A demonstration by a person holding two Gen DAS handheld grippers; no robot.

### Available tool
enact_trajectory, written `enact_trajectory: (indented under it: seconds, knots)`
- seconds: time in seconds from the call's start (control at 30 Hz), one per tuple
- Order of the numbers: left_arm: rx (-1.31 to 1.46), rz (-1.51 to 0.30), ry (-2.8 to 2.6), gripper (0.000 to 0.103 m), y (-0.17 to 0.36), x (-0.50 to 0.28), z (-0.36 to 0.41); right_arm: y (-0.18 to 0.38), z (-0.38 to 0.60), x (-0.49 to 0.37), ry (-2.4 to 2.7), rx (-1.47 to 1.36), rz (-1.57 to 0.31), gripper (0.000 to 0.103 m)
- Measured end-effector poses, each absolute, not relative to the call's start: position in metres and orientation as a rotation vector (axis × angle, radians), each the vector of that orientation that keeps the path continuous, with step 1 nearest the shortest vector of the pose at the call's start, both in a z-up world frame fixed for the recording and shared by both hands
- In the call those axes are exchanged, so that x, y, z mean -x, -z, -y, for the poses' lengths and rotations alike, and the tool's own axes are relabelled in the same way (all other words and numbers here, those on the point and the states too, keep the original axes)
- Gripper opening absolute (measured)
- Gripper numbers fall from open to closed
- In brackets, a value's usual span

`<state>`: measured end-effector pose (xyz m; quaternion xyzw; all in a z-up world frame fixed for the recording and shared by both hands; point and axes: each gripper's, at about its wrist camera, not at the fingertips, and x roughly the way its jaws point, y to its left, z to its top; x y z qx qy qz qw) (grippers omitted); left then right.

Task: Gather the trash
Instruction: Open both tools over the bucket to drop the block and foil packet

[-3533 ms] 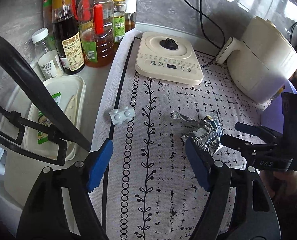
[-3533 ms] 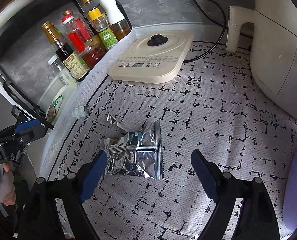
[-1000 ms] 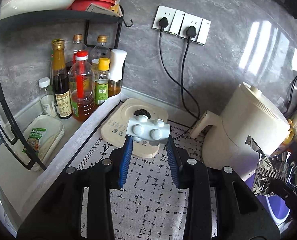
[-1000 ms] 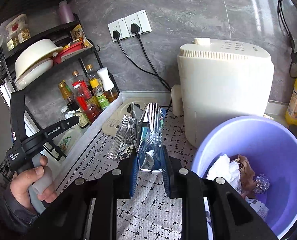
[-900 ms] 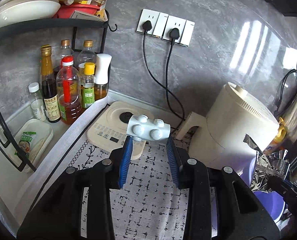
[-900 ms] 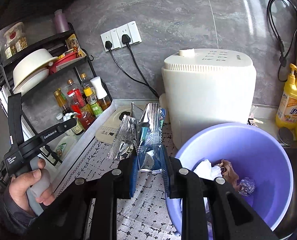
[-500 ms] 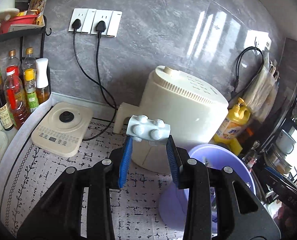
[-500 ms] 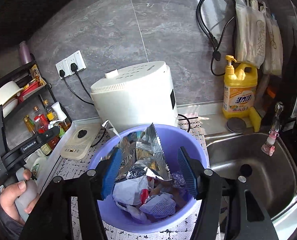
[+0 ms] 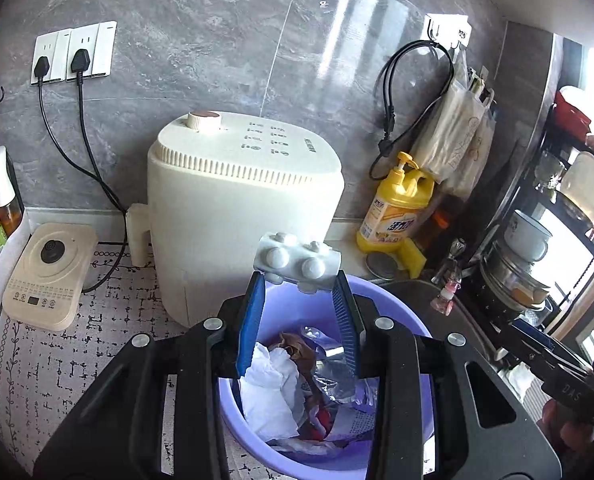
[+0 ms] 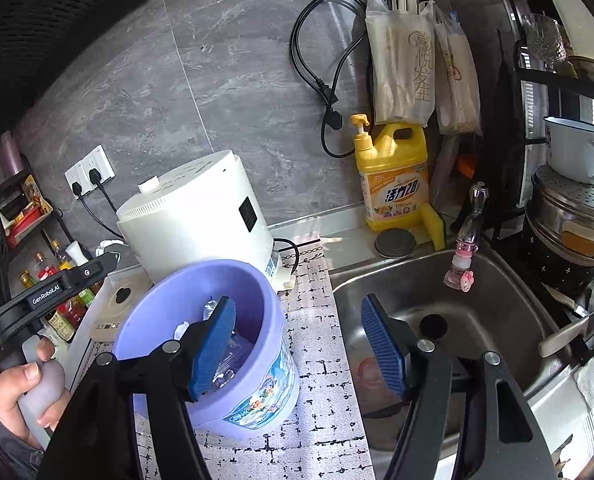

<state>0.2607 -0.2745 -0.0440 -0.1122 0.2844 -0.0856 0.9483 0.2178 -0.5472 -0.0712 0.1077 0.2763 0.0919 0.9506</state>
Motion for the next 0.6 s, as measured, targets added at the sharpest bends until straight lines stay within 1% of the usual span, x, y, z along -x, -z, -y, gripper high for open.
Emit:
enact_trajectory:
  seconds: [0.17,0.23,0.27,0.3,0.47,0.6]
  knots:
    - [0.208,-0.655,0.239,0.036,0.052,-0.276,0.293,0.075,0.56,-0.212,-0.166,-0.241,-0.568,0.066]
    - [0.197,-0.678,0.266,0.058,0.055,-0.277,0.298,0.078,0.564,-0.211,-0.159,-0.249,-0.573,0.067]
    - [0.198,-0.677,0.278,0.078,0.056,-0.276,0.298,0.079,0.566,-0.21,-0.157,-0.254,-0.576,0.067]
    - [0.203,-0.673,0.286,0.084,0.056,-0.274,0.297,0.08,0.566,-0.21,-0.157,-0.257,-0.579,0.067]
    - [0.207,-0.699,0.257,0.09,0.054,-0.268,0.284,0.08,0.562,-0.213,-0.187,-0.264,-0.596,0.068]
    - [0.196,-0.691,0.233,0.096,0.047,-0.257,0.267,0.075,0.552,-0.214,-0.203,-0.244,-0.582,0.076]
